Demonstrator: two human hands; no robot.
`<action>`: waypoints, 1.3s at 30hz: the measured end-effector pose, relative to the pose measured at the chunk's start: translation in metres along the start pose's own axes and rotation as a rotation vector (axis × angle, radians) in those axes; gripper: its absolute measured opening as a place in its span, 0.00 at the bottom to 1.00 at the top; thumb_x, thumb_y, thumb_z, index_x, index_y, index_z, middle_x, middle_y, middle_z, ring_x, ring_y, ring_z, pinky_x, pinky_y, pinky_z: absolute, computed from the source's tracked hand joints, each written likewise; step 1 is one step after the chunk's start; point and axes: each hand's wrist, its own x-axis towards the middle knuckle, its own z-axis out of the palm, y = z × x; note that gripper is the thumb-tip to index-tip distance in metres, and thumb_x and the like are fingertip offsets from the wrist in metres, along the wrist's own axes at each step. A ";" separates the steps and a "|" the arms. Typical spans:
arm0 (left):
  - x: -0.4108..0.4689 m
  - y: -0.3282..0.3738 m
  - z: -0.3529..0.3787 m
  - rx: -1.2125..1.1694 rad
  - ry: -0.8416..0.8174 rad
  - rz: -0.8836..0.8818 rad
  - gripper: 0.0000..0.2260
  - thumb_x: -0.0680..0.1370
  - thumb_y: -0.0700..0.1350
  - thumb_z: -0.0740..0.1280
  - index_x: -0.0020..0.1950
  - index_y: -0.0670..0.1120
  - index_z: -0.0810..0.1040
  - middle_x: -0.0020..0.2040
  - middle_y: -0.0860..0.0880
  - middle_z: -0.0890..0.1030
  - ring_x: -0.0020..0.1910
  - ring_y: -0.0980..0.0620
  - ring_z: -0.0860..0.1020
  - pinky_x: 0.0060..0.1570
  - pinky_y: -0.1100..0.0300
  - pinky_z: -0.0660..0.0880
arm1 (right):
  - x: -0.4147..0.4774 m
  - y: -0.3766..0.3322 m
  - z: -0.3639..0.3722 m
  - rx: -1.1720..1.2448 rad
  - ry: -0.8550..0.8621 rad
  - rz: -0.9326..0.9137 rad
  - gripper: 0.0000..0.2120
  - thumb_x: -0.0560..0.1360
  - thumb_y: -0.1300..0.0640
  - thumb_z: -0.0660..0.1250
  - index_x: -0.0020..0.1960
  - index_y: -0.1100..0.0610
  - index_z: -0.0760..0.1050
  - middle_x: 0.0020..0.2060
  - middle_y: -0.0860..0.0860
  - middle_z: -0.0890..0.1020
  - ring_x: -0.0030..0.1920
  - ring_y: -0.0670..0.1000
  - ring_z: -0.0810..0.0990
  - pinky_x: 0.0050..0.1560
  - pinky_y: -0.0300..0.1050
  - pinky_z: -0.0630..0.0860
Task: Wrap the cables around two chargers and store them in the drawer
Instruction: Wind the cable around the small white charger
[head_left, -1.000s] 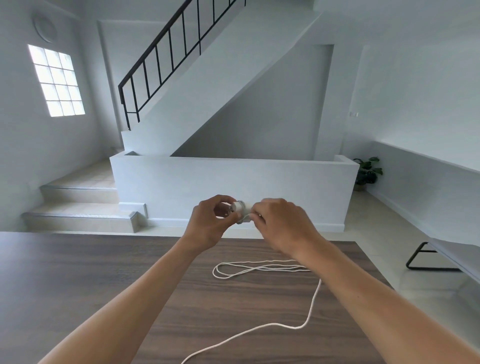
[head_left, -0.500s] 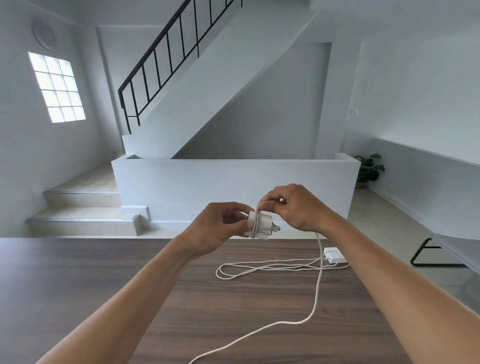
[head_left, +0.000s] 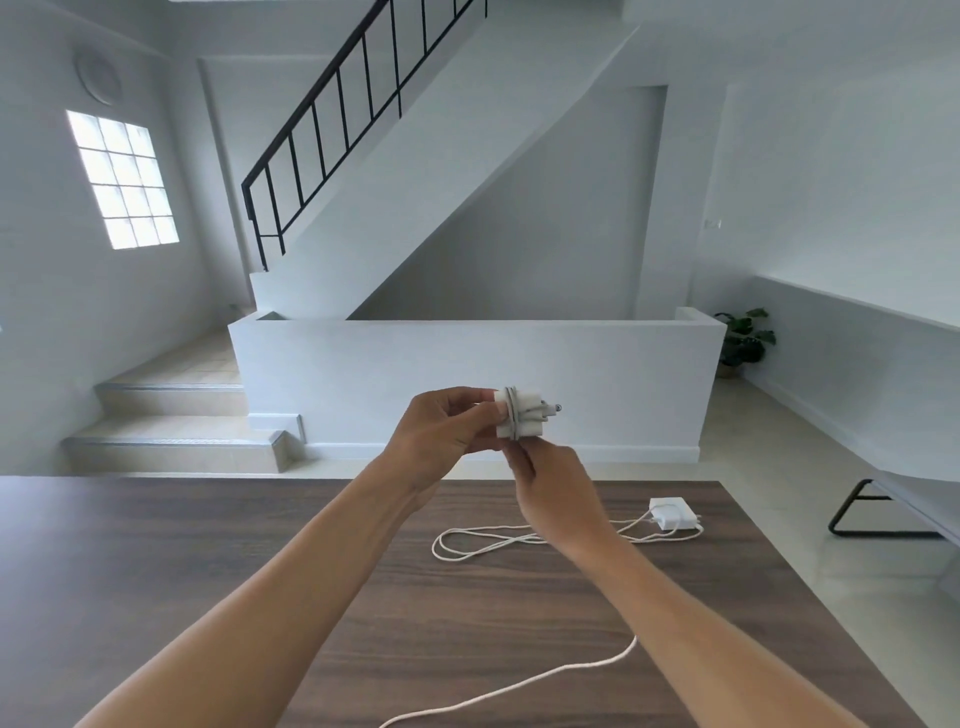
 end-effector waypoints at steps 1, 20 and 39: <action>0.002 -0.003 0.000 0.037 0.047 -0.001 0.08 0.77 0.38 0.69 0.54 0.36 0.81 0.47 0.40 0.85 0.46 0.45 0.84 0.51 0.56 0.81 | -0.003 -0.002 0.004 -0.020 0.008 -0.004 0.16 0.82 0.49 0.53 0.47 0.54 0.77 0.36 0.50 0.82 0.38 0.55 0.78 0.39 0.48 0.72; -0.003 -0.022 -0.006 0.553 0.124 0.144 0.07 0.72 0.46 0.75 0.50 0.50 0.83 0.44 0.48 0.85 0.43 0.51 0.85 0.49 0.57 0.80 | -0.001 -0.030 -0.050 -0.546 -0.164 -0.154 0.15 0.81 0.50 0.55 0.55 0.56 0.77 0.49 0.56 0.81 0.49 0.60 0.80 0.41 0.46 0.67; -0.012 -0.017 -0.005 0.572 -0.228 0.199 0.10 0.74 0.43 0.74 0.54 0.51 0.83 0.50 0.44 0.84 0.51 0.45 0.81 0.54 0.56 0.79 | 0.029 -0.011 -0.093 -0.197 -0.209 -0.117 0.05 0.74 0.50 0.70 0.40 0.45 0.82 0.35 0.38 0.82 0.40 0.42 0.79 0.43 0.44 0.73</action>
